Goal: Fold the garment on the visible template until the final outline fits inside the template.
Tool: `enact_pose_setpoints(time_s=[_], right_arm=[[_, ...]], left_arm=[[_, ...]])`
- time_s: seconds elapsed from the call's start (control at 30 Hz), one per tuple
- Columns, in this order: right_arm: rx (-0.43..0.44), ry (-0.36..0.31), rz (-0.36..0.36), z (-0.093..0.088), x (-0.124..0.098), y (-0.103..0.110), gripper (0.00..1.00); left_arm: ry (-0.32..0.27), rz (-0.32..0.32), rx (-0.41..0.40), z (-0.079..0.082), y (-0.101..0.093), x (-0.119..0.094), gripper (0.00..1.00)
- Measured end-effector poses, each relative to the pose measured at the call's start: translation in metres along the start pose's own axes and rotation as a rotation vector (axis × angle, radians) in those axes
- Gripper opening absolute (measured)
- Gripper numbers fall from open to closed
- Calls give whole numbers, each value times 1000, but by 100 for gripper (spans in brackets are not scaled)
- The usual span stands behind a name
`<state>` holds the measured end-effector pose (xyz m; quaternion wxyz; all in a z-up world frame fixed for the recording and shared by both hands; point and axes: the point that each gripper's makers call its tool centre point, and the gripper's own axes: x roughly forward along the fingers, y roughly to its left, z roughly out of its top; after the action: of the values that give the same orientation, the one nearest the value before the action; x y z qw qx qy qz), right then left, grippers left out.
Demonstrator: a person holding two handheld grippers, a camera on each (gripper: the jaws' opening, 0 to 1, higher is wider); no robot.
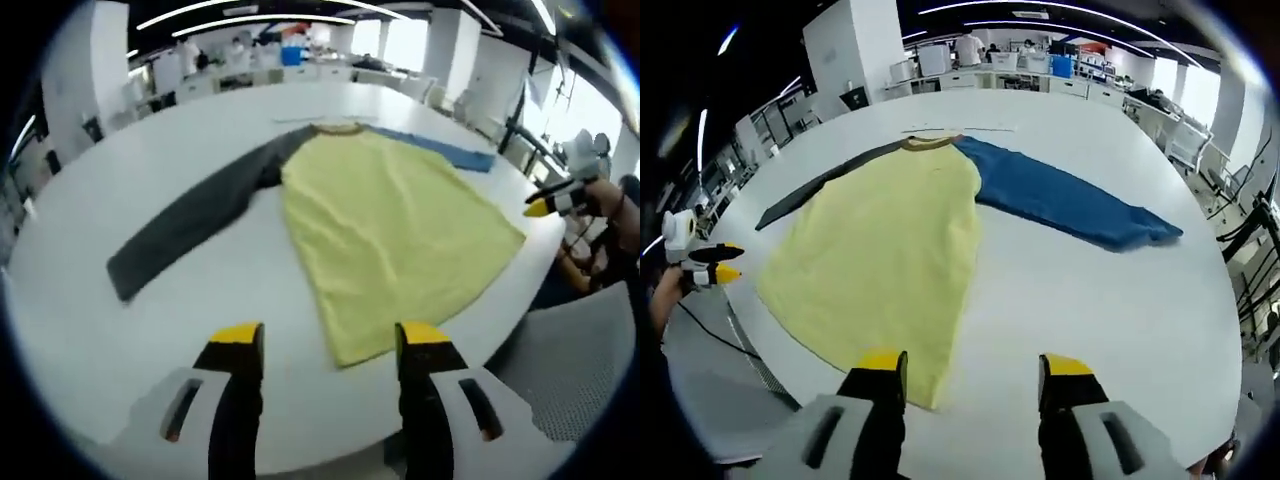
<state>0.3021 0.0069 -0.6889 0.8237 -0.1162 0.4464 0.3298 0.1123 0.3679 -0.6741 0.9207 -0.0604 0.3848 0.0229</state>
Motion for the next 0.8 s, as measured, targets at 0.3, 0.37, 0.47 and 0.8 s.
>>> enact_pose_setpoints(time_s=[0.3,0.37,0.47,0.8], right_arm=[[65,-39,-26,13,-2,-27,70],[74,-47,-32,17,-1,-35,71],[164,-88,-5,29,1,-51,72],[181,-117,-83,53,6,-107,70]], left_arm=[[-45,-5,-17,14,-4,-5,71],[-60,-2,0,18,-5,-5,76],[-62,4,16,21,-4,-3,84],[-83,5,38,30,-13,-5,99]])
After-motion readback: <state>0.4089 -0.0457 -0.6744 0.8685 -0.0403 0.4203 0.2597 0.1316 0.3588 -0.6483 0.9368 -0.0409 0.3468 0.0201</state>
